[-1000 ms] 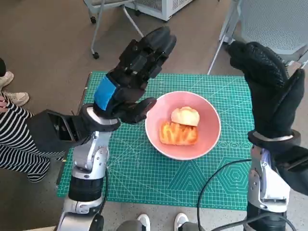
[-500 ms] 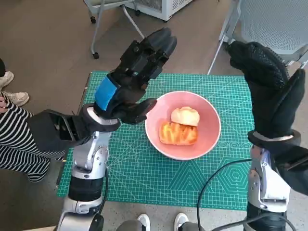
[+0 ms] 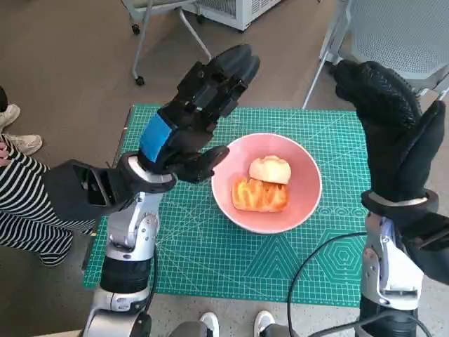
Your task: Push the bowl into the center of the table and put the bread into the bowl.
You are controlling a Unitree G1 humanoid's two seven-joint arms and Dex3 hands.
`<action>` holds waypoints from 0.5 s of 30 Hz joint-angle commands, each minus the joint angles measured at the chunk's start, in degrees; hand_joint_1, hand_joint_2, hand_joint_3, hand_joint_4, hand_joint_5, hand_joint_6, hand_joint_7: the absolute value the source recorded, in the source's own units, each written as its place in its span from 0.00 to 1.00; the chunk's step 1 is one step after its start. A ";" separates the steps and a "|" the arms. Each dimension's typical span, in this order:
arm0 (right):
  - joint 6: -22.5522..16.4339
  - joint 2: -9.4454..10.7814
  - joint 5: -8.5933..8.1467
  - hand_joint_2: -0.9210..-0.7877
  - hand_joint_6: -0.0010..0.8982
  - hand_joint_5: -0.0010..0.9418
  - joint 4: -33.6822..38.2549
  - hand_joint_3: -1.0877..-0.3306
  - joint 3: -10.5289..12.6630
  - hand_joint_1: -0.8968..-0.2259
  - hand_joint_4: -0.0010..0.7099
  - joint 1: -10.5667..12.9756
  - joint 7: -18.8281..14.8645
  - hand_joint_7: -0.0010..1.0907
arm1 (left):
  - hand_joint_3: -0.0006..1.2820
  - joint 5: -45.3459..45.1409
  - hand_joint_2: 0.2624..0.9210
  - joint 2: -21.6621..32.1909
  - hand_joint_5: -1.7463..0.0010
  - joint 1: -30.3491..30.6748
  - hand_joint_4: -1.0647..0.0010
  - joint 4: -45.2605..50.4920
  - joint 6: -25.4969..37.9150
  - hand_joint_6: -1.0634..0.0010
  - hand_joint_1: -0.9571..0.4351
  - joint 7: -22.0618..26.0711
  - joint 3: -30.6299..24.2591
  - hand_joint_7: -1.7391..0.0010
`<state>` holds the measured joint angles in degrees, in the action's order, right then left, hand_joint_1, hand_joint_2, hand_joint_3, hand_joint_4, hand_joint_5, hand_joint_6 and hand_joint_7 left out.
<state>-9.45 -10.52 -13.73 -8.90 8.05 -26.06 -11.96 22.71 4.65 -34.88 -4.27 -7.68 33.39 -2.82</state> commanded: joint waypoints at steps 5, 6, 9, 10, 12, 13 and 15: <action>0.93 -0.07 -0.67 0.00 0.13 0.00 0.56 0.65 0.16 0.29 0.30 1.07 -0.46 0.50 | 0.44 0.47 0.81 0.06 1.00 -0.69 1.00 -0.27 -0.19 1.00 0.25 -0.08 -0.31 0.76; 0.95 -0.07 -0.66 0.00 0.13 0.00 0.52 0.65 0.15 0.29 0.30 1.06 -0.45 0.50 | 0.44 0.46 0.81 0.05 1.00 -0.68 1.00 -0.18 -0.13 1.00 0.25 -0.14 -0.31 0.76; 0.99 -0.05 -0.62 0.00 0.13 0.00 0.51 0.65 0.12 0.29 0.30 1.02 -0.45 0.50 | 0.44 0.48 0.81 0.04 1.00 -0.68 1.00 -0.04 0.00 1.00 0.25 -0.25 -0.36 0.76; 1.02 -0.04 -0.58 0.00 0.13 0.00 0.46 0.65 0.09 0.29 0.30 1.01 -0.43 0.50 | 0.44 0.53 0.81 0.05 1.00 -0.69 1.00 0.00 0.09 1.00 0.25 -0.31 -0.40 0.76; 1.08 -0.02 -0.50 0.00 0.13 0.00 0.36 0.65 0.02 0.29 0.30 1.00 -0.39 0.50 | 0.44 0.65 0.81 0.06 1.00 -0.71 1.00 0.04 0.23 1.00 0.25 -0.39 -0.50 0.76; 1.10 -0.02 -0.46 0.00 0.13 0.00 0.32 0.65 0.00 0.29 0.30 1.00 -0.37 0.50 | 0.44 0.70 0.81 0.07 1.00 -0.73 1.00 0.03 0.28 1.00 0.25 -0.42 -0.54 0.76; 1.13 -0.05 -0.35 0.00 0.13 0.00 0.32 0.65 -0.01 0.29 0.30 0.91 -0.34 0.50 | 0.44 0.85 0.82 0.04 1.00 -0.81 1.00 0.06 0.54 1.00 0.25 -0.67 -0.69 0.76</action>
